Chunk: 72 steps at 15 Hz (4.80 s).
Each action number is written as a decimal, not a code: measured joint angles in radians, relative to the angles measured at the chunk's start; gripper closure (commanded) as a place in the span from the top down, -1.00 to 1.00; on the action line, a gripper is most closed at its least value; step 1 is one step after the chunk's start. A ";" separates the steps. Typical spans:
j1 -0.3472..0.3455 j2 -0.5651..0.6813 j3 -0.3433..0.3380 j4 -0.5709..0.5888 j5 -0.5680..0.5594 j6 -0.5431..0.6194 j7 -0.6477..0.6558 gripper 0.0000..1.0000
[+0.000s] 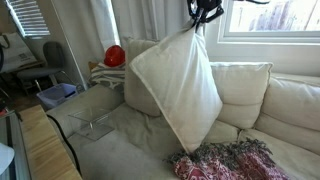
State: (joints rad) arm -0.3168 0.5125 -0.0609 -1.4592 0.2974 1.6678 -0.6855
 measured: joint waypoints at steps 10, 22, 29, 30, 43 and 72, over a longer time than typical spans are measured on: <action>-0.017 -0.052 -0.044 0.074 -0.135 -0.001 -0.012 -0.96; 0.071 0.016 0.043 -0.139 -0.122 0.141 0.013 -0.33; 0.105 0.017 0.088 -0.178 -0.079 0.153 0.048 0.69; 0.104 0.015 0.087 -0.178 -0.079 0.159 0.048 0.83; -0.043 0.078 -0.037 -0.139 -0.079 0.676 0.175 1.00; -0.132 0.795 -0.088 0.474 -0.039 0.370 0.811 1.00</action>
State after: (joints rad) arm -0.4491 1.3079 -0.1487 -0.9854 0.2585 2.0379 0.1259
